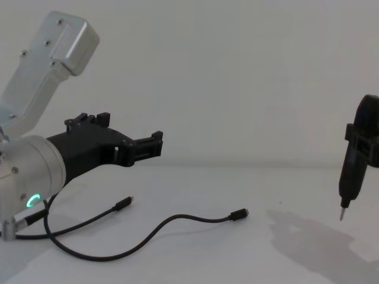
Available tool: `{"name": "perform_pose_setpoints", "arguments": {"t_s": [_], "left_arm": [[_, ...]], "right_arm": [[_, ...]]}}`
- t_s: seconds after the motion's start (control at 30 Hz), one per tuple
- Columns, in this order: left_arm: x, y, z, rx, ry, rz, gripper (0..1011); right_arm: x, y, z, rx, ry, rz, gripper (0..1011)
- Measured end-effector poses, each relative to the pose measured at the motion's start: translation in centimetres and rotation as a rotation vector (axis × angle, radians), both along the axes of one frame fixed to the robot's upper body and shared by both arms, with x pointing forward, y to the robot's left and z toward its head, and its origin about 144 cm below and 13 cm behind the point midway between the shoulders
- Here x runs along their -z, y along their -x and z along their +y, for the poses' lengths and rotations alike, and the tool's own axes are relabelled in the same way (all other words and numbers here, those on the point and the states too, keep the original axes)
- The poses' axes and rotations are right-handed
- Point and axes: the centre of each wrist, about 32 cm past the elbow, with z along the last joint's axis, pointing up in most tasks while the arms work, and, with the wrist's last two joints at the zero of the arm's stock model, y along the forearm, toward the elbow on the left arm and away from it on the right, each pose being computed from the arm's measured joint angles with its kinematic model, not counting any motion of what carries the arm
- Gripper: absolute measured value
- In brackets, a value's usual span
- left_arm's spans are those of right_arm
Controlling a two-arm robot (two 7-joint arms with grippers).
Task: Pick up the data cable with the one hand.
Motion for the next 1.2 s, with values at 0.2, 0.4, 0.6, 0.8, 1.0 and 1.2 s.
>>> {"name": "perform_pose_setpoints", "arguments": {"t_s": [0.2, 0.4, 0.6, 0.8, 1.0, 1.2], "left_arm": [[0.0, 0.0, 0.0, 0.0, 0.0, 0.0, 1001], [0.0, 0.0, 0.0, 0.0, 0.0, 0.0, 1001], [0.0, 0.0, 0.0, 0.0, 0.0, 0.0, 1001], [0.0, 0.0, 0.0, 0.0, 0.0, 0.0, 1001], [0.0, 0.0, 0.0, 0.0, 0.0, 0.0, 1001], [0.0, 0.0, 0.0, 0.0, 0.0, 0.0, 1001]], "right_arm": [[0.0, 0.0, 0.0, 0.0, 0.0, 0.0, 274], [0.0, 0.0, 0.0, 0.0, 0.0, 0.0, 275], [0.0, 0.0, 0.0, 0.0, 0.0, 0.0, 275], [0.0, 0.0, 0.0, 0.0, 0.0, 0.0, 275], [0.0, 0.0, 0.0, 0.0, 0.0, 0.0, 274], [0.0, 0.0, 0.0, 0.0, 0.0, 0.0, 275]]}}
